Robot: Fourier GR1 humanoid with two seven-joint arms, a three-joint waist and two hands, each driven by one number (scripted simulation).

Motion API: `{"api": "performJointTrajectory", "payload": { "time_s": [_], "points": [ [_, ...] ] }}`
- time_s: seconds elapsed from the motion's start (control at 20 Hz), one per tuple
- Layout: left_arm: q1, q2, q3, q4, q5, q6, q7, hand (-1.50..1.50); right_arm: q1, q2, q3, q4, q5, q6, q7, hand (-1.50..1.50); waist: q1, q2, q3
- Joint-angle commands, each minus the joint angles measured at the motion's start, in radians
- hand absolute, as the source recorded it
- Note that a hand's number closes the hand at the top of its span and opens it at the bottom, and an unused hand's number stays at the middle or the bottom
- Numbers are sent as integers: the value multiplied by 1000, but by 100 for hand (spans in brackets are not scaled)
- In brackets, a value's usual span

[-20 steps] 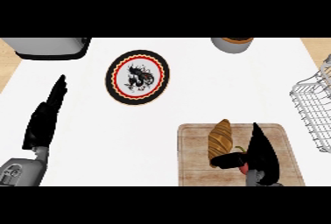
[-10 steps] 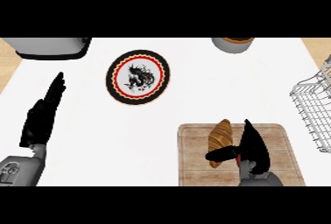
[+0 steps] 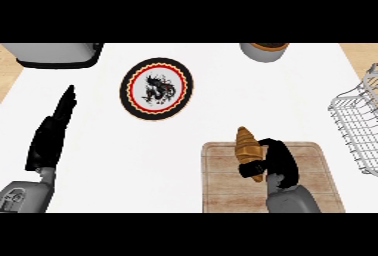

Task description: Pick the croissant from the cutting board and place it in the tiered basket

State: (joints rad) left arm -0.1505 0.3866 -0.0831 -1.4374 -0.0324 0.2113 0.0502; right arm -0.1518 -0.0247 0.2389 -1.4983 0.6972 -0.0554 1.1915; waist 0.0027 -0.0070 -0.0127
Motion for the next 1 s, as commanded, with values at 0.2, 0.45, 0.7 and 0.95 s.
{"api": "performJointTrajectory", "payload": {
  "time_s": [0.2,0.45,0.7,0.95],
  "points": [
    [-13,-19,25,15,-11,-5,1,0,-6,23,45,16,-38,-114,135,150,-2,7,13],
    [34,-21,20,-6,-15,-23,-19,0,-30,24,33,-96,11,-130,209,150,-4,4,12],
    [-25,-17,0,-6,-17,-40,-7,0,-363,-113,-335,221,146,-175,154,150,60,45,9],
    [-62,-15,-9,-13,-19,-51,0,0,-512,-233,-458,319,312,-287,137,150,91,53,9]
  ]
}}
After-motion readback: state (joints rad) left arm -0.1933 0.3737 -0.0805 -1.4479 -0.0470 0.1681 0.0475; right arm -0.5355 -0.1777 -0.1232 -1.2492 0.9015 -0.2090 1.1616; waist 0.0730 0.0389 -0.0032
